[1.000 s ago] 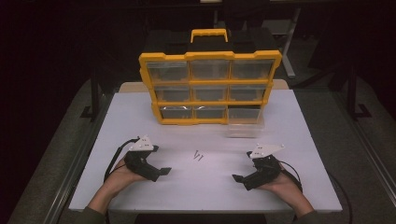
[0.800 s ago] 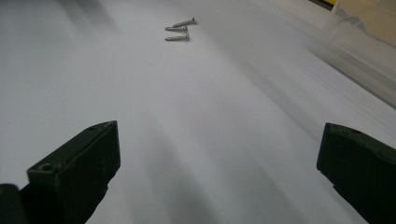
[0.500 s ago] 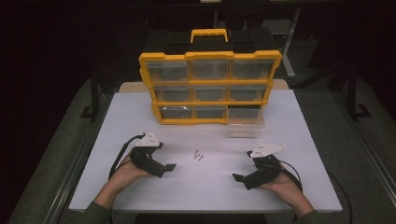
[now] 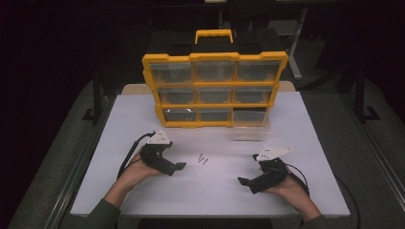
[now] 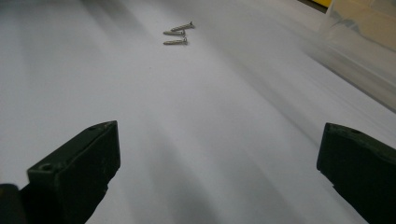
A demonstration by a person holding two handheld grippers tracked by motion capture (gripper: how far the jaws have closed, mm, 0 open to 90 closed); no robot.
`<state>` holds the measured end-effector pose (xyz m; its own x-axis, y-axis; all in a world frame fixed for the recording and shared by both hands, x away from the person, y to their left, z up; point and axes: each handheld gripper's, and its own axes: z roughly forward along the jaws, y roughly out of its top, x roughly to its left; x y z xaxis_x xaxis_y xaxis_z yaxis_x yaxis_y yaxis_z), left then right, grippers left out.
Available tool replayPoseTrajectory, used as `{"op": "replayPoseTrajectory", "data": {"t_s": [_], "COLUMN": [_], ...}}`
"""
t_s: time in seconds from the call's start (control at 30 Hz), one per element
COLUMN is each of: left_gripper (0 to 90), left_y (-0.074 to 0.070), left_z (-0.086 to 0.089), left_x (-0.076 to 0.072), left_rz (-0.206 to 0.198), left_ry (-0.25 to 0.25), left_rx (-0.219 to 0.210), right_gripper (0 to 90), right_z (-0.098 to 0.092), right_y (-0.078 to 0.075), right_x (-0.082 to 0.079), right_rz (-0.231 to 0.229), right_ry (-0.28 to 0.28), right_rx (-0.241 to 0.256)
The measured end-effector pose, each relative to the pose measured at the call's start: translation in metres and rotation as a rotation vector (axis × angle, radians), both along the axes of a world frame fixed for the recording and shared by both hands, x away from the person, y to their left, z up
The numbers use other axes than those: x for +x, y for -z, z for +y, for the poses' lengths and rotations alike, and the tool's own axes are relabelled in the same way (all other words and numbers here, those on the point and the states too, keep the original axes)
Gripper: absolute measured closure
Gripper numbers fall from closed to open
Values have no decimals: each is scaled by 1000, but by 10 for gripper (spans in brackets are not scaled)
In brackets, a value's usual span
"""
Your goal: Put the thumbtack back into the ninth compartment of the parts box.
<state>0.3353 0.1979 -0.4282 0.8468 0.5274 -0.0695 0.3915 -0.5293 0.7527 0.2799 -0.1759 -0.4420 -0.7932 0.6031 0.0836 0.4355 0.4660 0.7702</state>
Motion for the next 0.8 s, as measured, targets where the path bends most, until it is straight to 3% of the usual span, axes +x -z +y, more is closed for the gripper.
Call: {"op": "replayPoseTrajectory", "data": {"t_s": [0.8], "left_gripper": [0], "left_y": [0], "left_z": [-26], "left_x": [21], "left_rz": [3], "left_ry": [-15], "left_rx": [31], "right_gripper": [0], "right_z": [1], "right_y": [1], "right_x": [0], "right_rz": [11], "right_ry": [-17], "right_rx": [-1]}}
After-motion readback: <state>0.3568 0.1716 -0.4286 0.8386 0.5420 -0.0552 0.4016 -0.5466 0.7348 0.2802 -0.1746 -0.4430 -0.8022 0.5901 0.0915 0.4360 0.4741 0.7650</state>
